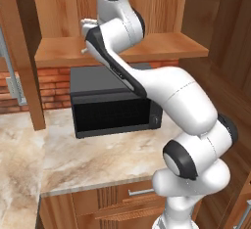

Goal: Open the cabinet. Pick the dish brush and place it next to the sink. Then close the cabinet.

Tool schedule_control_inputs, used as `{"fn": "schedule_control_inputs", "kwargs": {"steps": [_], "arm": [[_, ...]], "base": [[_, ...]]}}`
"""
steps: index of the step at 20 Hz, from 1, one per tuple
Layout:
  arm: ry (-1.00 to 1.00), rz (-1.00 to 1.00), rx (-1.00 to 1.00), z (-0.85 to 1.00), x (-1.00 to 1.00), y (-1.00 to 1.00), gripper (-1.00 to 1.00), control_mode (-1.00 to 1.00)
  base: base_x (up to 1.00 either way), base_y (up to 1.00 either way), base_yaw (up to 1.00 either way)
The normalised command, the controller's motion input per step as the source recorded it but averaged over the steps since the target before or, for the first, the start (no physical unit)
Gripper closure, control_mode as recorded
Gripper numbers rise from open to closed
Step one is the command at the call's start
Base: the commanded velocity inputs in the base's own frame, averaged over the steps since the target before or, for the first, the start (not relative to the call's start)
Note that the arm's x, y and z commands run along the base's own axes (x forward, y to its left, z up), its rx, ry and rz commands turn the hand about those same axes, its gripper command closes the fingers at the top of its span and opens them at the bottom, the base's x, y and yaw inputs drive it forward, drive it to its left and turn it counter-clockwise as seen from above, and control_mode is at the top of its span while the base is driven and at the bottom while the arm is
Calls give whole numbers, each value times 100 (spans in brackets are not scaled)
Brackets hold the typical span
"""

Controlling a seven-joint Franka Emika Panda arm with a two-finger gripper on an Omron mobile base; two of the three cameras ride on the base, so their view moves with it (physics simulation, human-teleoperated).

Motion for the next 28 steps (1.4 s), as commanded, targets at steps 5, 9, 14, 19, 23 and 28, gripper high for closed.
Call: {"fn": "schedule_control_inputs", "kwargs": {"steps": [5, 9, 14, 19, 23, 28], "arm": [[0, 8, -5, -2, 3, 21, -100, -100], [0, 11, -3, -1, 18, 20, -100, -100], [2, 11, -2, -29, 47, 13, -100, -100], [0, 5, -3, -15, 30, 0, -100, -100], [0, 0, -3, 0, 8, 0, -100, -100], [0, 0, -2, 0, 16, 0, -100, -100]], "base": [[0, 0, 0], [0, 0, 0], [0, 0, 0], [0, 0, 0], [0, 0, 0], [0, 0, 0]]}}
